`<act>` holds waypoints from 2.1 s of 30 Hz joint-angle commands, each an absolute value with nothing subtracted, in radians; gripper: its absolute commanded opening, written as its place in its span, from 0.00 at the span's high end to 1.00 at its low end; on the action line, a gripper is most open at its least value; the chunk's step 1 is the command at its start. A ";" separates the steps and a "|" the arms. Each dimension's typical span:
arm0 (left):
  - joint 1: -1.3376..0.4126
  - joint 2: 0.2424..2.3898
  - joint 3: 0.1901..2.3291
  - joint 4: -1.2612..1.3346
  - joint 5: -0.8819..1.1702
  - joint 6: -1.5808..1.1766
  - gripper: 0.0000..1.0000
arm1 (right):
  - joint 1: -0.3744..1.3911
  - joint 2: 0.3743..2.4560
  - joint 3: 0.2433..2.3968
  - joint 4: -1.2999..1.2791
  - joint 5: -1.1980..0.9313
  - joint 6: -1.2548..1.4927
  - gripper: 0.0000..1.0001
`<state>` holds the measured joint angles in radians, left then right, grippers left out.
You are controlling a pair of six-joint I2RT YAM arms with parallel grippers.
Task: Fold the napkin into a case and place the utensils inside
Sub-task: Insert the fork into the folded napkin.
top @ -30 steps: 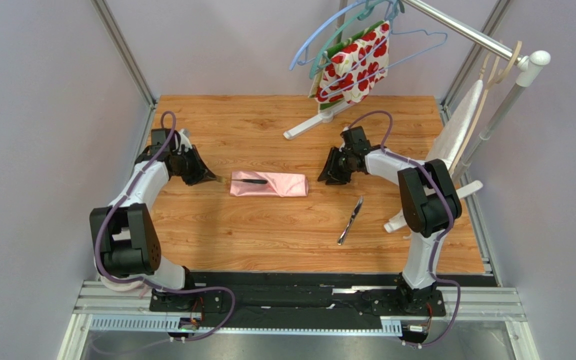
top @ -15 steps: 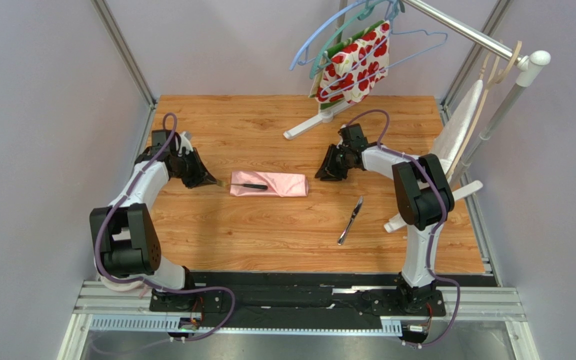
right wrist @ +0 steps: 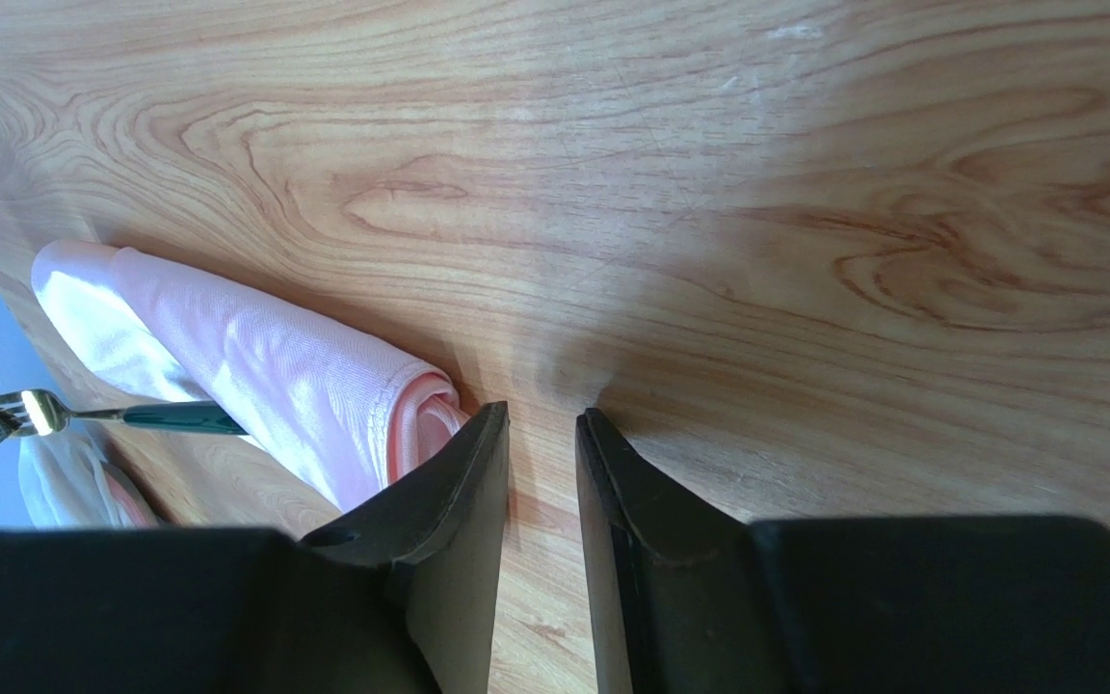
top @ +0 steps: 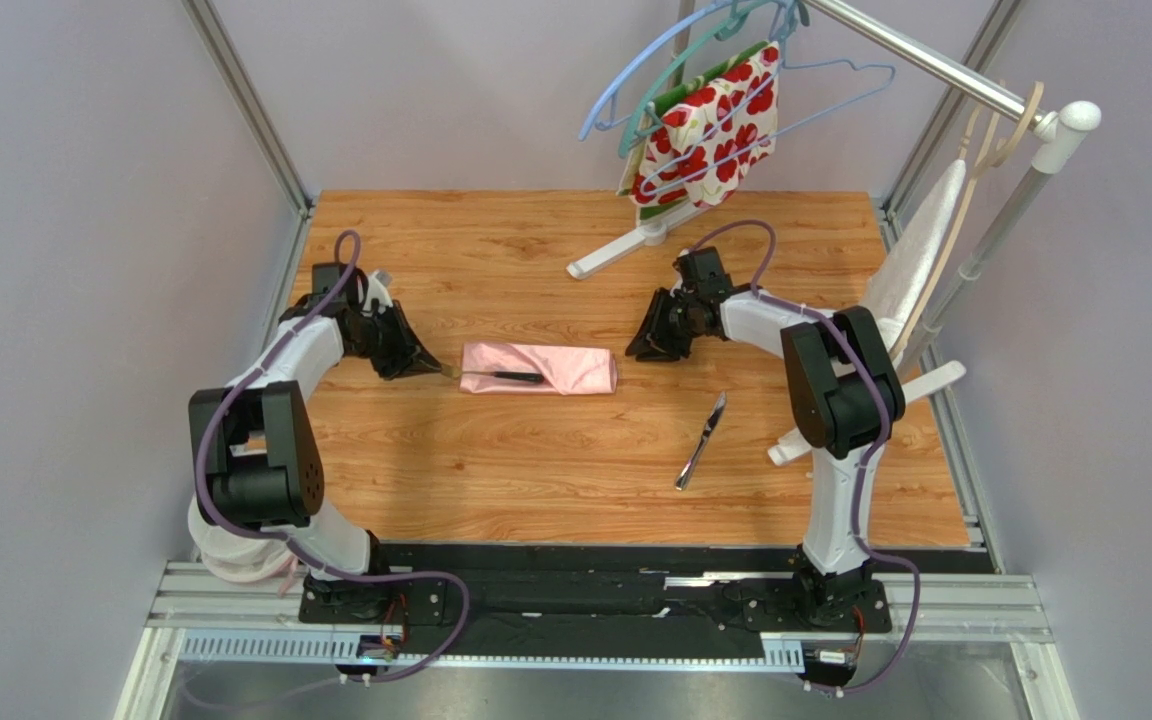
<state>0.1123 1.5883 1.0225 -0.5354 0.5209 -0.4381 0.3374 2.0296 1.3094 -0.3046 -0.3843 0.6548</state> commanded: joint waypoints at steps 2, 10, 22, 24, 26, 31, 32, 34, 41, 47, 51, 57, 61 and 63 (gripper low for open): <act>0.120 1.604 1.058 -0.518 0.538 -0.437 1.00 | 0.359 2.059 1.335 -0.282 -0.365 0.675 0.70; 0.118 1.638 1.060 -0.502 0.551 -0.457 1.00 | 0.365 2.077 1.345 -0.282 -0.370 0.678 0.70; 0.109 1.677 1.071 -0.439 0.615 -0.544 1.00 | 0.370 2.094 1.356 -0.284 -0.383 0.681 0.72; 0.104 1.675 1.069 -0.436 0.614 -0.548 1.00 | 0.371 2.094 1.356 -0.285 -0.382 0.681 0.72; 0.100 1.677 1.066 -0.428 0.615 -0.557 1.00 | 0.371 2.097 1.356 -0.284 -0.382 0.681 0.72; 0.058 1.690 1.074 -0.420 0.618 -0.568 1.00 | 0.371 2.100 1.358 -0.284 -0.382 0.683 0.72; 0.054 1.698 1.074 -0.410 0.618 -0.572 1.00 | 0.370 2.100 1.358 -0.284 -0.382 0.683 0.72; 0.041 1.707 1.075 -0.405 0.624 -0.574 1.00 | 0.370 2.099 1.356 -0.285 -0.377 0.680 0.72; 0.008 1.735 1.083 -0.380 0.634 -0.591 1.00 | 0.371 2.106 1.354 -0.284 -0.380 0.678 0.73; 0.003 1.755 1.092 -0.370 0.626 -0.603 1.00 | 0.371 2.109 1.358 -0.284 -0.382 0.680 0.73; -0.032 1.779 1.112 -0.377 0.627 -0.600 1.00 | 0.371 2.111 1.361 -0.282 -0.383 0.680 0.74; -0.048 1.787 1.111 -0.380 0.626 -0.600 1.00 | 0.370 2.114 1.361 -0.282 -0.387 0.678 0.74; -0.051 1.799 1.111 -0.370 0.640 -0.607 1.00 | 0.371 2.114 1.362 -0.279 -0.387 0.680 0.75; -0.055 1.802 1.101 -0.362 0.652 -0.614 1.00 | 0.371 2.114 1.364 -0.281 -0.387 0.681 0.75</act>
<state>-0.0456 1.7908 1.0767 -0.3931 0.6197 -0.5999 0.3595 2.0758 1.3476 -0.2752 -0.4133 0.6846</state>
